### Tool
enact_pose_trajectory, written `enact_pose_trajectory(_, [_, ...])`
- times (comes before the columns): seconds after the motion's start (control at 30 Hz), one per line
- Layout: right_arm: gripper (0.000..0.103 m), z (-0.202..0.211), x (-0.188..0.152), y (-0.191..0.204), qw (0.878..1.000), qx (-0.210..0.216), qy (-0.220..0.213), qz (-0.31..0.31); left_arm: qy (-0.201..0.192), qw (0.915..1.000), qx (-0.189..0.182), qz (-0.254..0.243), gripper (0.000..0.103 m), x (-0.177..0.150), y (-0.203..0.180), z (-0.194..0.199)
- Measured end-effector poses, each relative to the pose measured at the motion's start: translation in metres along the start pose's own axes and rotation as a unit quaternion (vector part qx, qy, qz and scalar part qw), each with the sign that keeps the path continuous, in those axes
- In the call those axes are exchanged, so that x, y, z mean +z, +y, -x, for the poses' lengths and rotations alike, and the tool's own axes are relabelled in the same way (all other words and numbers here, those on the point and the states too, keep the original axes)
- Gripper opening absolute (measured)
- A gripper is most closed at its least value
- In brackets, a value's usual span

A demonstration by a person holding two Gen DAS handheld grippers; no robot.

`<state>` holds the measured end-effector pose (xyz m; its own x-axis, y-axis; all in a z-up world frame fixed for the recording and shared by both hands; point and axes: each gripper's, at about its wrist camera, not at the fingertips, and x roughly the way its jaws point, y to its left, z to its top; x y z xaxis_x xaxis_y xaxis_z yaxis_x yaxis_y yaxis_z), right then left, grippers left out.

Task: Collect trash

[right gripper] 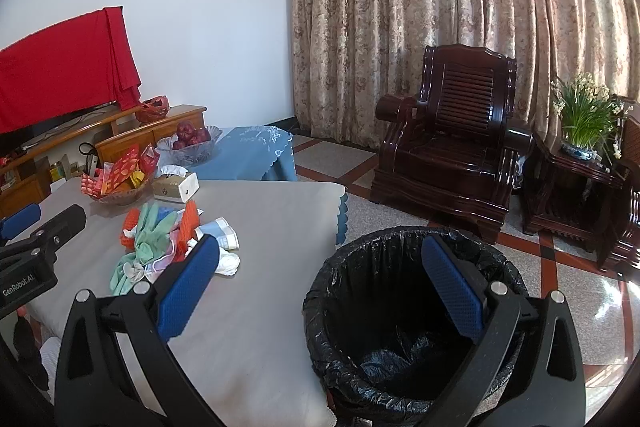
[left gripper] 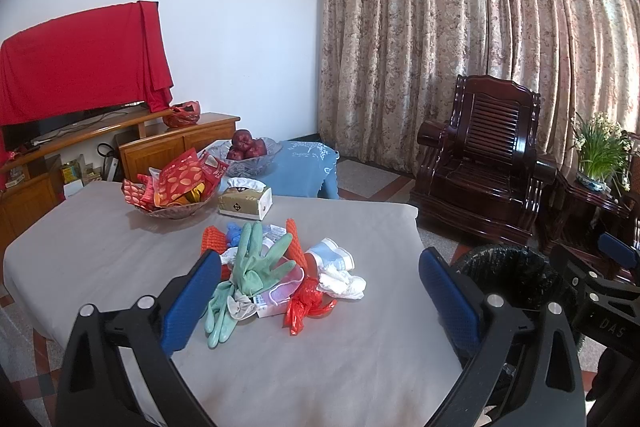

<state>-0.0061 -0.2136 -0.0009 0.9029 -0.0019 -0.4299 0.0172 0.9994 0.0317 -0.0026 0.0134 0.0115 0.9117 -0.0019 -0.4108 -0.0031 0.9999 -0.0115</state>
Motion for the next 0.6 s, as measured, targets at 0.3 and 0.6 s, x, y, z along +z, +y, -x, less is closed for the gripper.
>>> enact_pose_trajectory(0.3, [0.098, -0.0001, 0.0005, 0.0001, 1.0, 0.0, 0.0, 0.001, 0.001, 1.0, -0.001, 0.0, 0.097, 0.0031, 0.0033, 0.0012])
enact_pose_trajectory(0.6, [0.098, -0.0006, 0.0015, 0.001, 1.0, 0.0, 0.002, 0.001, 0.003, 1.0, -0.001, 0.001, 0.097, 0.0041, 0.0049, 0.0013])
